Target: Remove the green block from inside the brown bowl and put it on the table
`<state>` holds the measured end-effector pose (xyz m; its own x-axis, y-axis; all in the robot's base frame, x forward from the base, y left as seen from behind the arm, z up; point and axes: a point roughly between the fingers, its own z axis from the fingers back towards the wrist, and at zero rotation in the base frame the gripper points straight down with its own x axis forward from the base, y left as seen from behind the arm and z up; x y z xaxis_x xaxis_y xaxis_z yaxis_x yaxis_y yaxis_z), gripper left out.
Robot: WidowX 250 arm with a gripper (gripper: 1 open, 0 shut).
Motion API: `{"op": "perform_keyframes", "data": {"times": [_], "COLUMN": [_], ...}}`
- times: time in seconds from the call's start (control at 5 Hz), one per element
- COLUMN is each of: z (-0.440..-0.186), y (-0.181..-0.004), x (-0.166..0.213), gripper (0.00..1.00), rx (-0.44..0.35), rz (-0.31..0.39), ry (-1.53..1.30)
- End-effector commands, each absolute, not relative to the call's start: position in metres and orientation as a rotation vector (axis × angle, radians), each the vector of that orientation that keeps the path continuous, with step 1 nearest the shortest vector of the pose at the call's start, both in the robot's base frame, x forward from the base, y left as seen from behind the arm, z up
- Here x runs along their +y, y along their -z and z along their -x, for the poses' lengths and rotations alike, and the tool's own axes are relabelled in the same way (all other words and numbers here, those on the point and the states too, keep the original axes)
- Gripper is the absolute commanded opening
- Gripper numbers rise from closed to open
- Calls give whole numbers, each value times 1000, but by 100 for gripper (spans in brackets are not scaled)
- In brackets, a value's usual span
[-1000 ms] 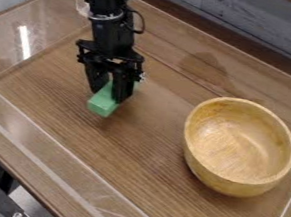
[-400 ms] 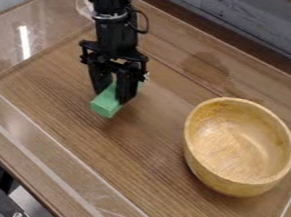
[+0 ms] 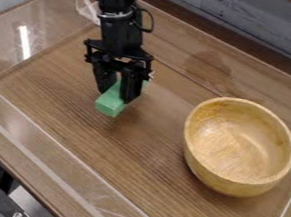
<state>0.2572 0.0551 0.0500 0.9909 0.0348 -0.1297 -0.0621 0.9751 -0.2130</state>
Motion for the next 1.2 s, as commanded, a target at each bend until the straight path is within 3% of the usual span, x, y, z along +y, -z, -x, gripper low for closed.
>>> {"op": "perform_keyframes", "data": {"times": [0.0, 0.2, 0.4, 1.0], "z": [-272, -275, -278, -276], "y": [-62, -58, -56, -83], "x": [58, 58, 59, 58], "gripper": [0, 0, 100, 100], "rx": [56, 47, 42, 23], "rz": [206, 211, 216, 252], "ry": [-37, -36, -33, -17]}}
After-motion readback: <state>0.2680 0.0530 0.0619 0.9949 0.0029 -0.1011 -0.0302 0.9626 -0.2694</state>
